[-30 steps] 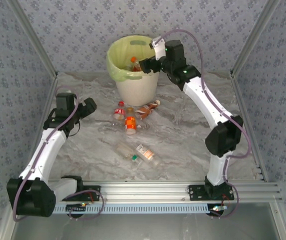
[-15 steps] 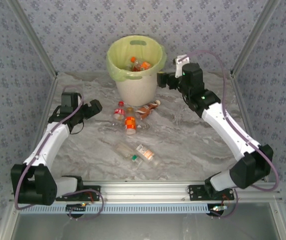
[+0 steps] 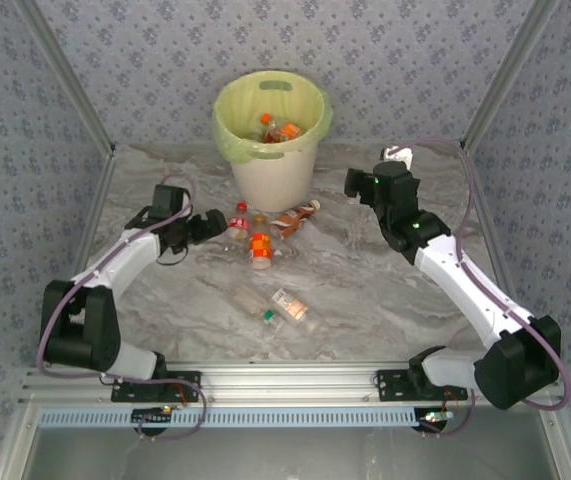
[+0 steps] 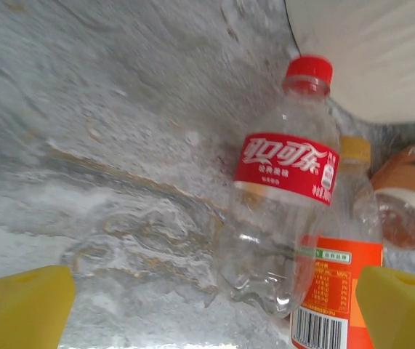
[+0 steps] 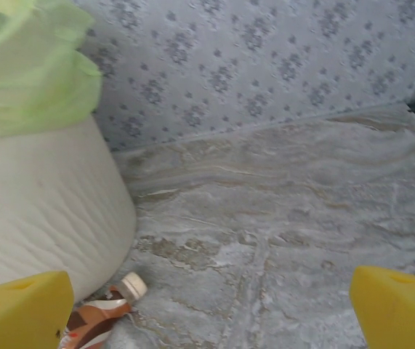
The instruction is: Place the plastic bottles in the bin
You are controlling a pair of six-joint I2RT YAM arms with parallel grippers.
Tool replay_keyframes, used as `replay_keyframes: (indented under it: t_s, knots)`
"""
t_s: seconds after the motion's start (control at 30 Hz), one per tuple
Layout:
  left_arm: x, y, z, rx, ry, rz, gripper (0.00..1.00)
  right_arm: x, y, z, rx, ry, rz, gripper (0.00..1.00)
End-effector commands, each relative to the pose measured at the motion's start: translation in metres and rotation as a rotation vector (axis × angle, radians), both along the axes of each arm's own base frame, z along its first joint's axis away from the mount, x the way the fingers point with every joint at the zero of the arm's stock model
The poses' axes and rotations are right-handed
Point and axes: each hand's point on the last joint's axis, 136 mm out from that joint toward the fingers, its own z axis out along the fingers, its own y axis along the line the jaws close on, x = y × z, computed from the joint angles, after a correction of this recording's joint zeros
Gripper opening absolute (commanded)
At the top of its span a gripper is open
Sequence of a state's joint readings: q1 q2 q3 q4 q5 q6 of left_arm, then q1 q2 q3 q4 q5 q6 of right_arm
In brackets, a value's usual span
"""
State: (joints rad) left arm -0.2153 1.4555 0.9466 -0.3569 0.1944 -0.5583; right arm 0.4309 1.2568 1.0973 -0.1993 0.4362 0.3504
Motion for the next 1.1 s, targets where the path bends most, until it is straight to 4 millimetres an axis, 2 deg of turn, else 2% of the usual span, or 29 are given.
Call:
replay_keyframes:
  t_s: [0.0, 0.37, 0.6, 0.83, 1.07]
  knots:
    - [0.008, -0.021, 0.004, 0.015, -0.005, -0.094, 0.99, -0.008, -0.02, 0.001, 0.015, -0.004, -0.094, 1.0]
    - [0.008, -0.047, -0.033, 0.087, 0.081, -0.199, 0.99, -0.023, -0.056, -0.005, 0.118, -0.035, -0.227, 1.0]
    - [0.012, -0.049, -0.056, 0.12, 0.128, -0.213, 0.93, -0.023, -0.059, -0.012, 0.17, -0.005, -0.213, 1.0]
    - [0.027, -0.053, -0.065, 0.157, 0.133, -0.252, 0.88, -0.022, -0.058, -0.015, 0.173, 0.005, -0.199, 1.0]
    - [0.038, -0.048, -0.078, 0.246, 0.152, -0.299, 0.82, -0.023, -0.055, -0.015, 0.169, 0.019, -0.173, 1.0]
